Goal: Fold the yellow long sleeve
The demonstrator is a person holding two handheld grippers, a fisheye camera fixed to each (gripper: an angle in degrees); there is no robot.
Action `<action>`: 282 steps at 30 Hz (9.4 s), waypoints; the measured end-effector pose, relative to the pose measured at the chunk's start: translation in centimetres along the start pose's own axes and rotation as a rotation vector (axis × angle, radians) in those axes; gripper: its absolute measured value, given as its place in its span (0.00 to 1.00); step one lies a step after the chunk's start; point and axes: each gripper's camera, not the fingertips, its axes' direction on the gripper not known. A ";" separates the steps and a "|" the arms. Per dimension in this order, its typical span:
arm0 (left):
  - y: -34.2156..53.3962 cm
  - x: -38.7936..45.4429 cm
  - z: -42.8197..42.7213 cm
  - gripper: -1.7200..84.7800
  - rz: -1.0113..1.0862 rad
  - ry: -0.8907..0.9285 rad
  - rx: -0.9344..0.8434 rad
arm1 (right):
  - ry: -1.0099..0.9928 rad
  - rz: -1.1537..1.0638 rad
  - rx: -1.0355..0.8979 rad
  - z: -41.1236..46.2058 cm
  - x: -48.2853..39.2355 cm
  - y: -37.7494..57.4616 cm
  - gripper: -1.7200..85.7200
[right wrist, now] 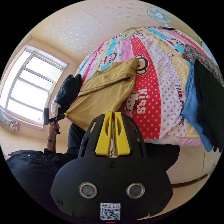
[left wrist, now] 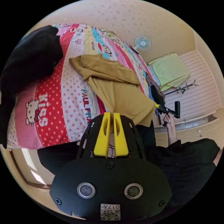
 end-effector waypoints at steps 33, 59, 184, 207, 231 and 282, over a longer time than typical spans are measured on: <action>6.0 -0.2 -7.0 0.07 0.123 0.351 0.346 | -0.506 -0.104 0.191 -9.2 5.7 0.2 0.05; -11.3 -3.5 -12.8 0.17 -0.035 0.183 0.265 | -0.241 0.026 0.090 -6.1 5.4 -17.6 0.12; 6.7 -1.9 -4.3 0.16 -0.212 0.531 0.152 | -0.344 0.244 -0.109 5.0 12.2 -1.3 0.05; 5.2 5.4 -9.1 0.01 0.188 0.659 0.094 | -1.043 -0.515 0.330 -11.3 8.4 5.3 0.04; -9.7 0.9 -22.0 0.06 0.004 0.445 0.527 | -0.320 -0.151 0.416 -11.0 7.8 -6.6 0.03; -3.7 5.6 8.0 0.09 -0.204 0.523 0.128 | -0.247 0.088 -0.303 17.1 12.2 0.4 0.08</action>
